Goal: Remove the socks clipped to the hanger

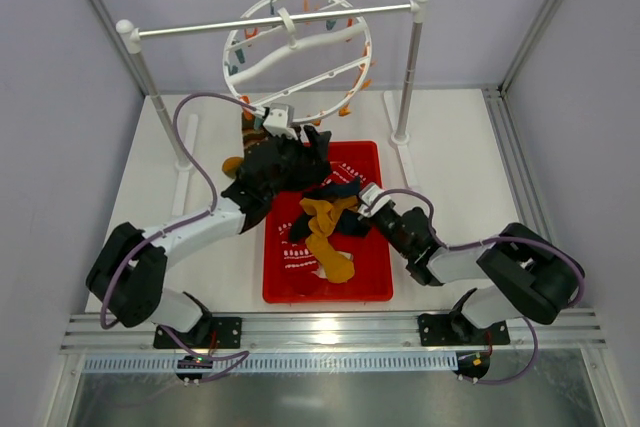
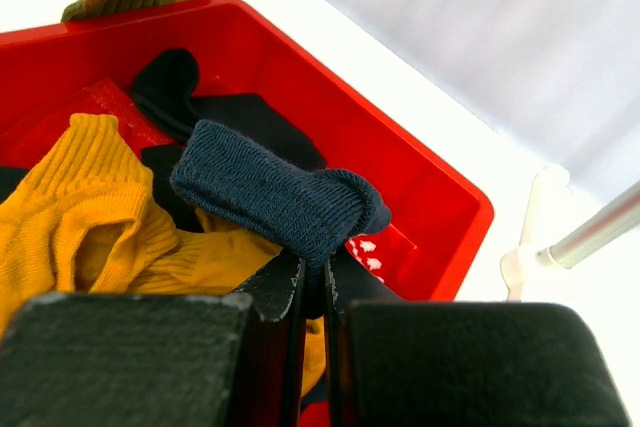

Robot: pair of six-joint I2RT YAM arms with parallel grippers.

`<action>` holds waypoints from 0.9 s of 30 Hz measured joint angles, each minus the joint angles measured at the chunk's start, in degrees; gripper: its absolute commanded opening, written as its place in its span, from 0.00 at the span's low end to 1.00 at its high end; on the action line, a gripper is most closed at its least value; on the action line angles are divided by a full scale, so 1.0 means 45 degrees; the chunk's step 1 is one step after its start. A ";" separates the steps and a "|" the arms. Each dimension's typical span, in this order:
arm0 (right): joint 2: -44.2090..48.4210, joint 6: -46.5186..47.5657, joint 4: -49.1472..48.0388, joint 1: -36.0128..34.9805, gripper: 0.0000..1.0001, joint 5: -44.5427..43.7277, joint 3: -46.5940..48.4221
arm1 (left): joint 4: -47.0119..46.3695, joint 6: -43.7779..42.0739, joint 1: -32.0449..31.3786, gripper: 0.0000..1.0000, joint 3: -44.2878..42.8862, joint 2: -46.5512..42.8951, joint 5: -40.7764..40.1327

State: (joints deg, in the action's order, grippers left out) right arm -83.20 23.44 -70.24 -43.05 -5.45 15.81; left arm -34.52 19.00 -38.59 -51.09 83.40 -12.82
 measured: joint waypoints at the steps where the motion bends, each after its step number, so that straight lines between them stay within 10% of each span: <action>1: 0.0189 0.0000 0.0000 -0.0029 0.08 -0.0073 -0.0107 | 0.0005 0.0015 0.0000 0.97 0.0117 -0.0083 0.0010; 17: 0.6450 0.0083 0.0083 -0.1734 0.08 -0.1078 -0.1083 | 0.2225 -0.0325 -0.0350 0.99 0.2526 -0.4386 0.0772; 27: 0.8252 -0.0967 0.5056 -0.2030 0.10 -0.1423 0.0529 | 0.2914 -0.0214 -0.0427 1.00 0.4231 -0.7825 -0.0627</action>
State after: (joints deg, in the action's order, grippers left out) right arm -46.06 19.09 -47.48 -52.18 -11.86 18.20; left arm -21.41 18.04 -40.51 -32.05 48.18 -15.64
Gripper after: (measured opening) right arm 0.088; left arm 0.994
